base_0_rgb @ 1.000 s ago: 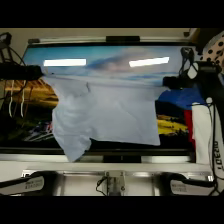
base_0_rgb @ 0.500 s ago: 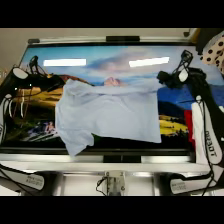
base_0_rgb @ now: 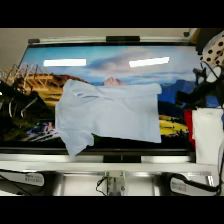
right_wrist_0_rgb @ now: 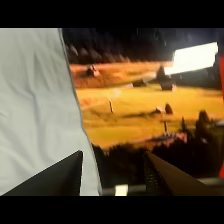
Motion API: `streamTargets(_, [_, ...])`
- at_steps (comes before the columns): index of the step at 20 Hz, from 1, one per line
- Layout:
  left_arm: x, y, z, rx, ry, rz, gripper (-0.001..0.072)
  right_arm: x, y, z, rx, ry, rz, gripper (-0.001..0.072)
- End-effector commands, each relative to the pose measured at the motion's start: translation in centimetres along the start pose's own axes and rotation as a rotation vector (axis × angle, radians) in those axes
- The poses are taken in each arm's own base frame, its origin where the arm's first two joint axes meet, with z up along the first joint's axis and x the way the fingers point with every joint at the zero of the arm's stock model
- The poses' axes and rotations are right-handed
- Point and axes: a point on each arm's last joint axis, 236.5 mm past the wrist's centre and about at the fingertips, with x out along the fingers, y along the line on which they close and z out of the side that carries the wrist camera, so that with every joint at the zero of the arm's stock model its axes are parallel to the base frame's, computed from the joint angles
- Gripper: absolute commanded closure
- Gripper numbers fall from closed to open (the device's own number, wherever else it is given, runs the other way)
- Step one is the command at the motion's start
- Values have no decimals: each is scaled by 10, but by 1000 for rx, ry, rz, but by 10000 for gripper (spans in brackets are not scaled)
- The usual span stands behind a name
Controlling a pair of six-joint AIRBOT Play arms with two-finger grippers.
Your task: Fold the shirts.
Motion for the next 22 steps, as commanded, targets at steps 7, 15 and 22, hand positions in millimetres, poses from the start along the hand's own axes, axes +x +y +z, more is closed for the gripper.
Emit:
streamTargets(7, [91,24,-88,-78,73,-99,204,11,1,-61,37,58,87,215])
streamTargets(15, [107,2,-63,-43,-26,-93,497,17,2,-60,45,52,92,200])
streamTargets(22, [94,-12,-67,58,-24,-99,670,107,25,-119,143,158,225,201])
